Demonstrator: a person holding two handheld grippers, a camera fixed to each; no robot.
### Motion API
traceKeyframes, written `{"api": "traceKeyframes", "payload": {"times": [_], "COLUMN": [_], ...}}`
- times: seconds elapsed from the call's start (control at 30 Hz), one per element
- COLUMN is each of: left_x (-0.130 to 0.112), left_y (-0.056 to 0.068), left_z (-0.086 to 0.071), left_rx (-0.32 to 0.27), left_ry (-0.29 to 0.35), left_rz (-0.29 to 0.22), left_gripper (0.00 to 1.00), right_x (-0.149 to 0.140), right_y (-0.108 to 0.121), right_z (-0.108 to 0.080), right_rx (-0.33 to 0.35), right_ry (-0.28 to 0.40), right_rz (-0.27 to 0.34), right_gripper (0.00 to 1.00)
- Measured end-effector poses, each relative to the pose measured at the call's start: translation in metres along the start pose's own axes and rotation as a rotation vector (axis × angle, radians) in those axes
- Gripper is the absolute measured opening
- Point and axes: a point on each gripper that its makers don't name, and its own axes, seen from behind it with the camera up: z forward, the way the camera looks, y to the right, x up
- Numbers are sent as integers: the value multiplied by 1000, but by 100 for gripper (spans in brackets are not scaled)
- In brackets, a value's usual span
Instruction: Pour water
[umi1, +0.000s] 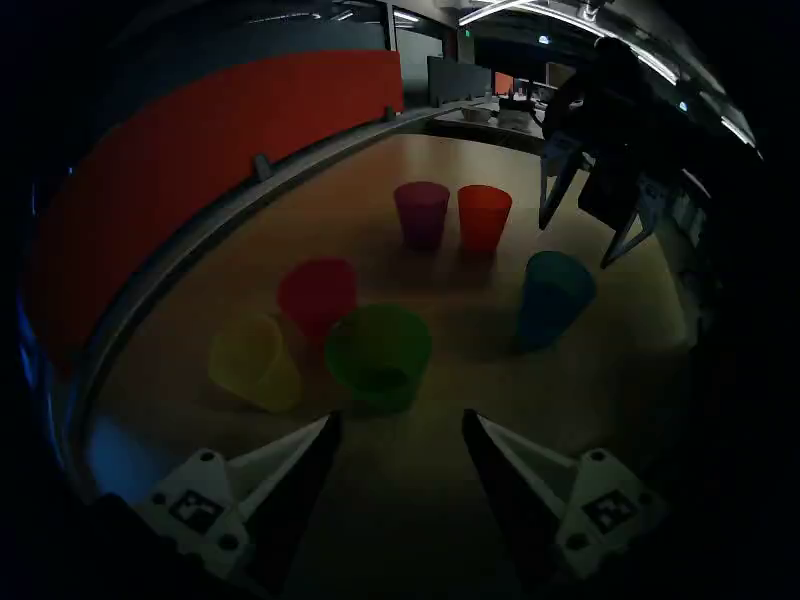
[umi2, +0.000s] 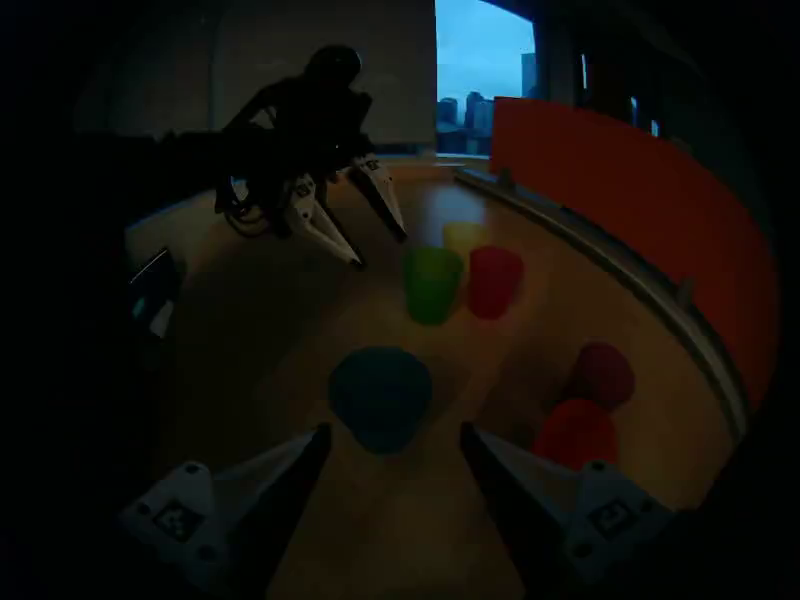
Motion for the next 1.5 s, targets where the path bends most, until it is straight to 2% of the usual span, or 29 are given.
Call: {"api": "traceKeyframes", "payload": {"times": [0.27,0.67,0.93,1.5], "left_x": [-5,-6,-3,9], "left_y": [-5,-1,-8,-6], "left_z": [12,29,40,61], "left_rx": [4,-20,-3,-24], "left_ry": [-18,-30,-28,-10], "left_rz": [1,14,27,42], "left_gripper": [89,89,88,88], "right_x": [-8,-16,-15,-9], "right_y": [3,-5,-5,-7], "right_z": [11,31,43,63], "right_rx": [-6,15,18,38], "right_ry": [-4,-24,-25,-14], "right_rz": [26,1,-2,-11], "right_gripper": [99,99,99,99]}}
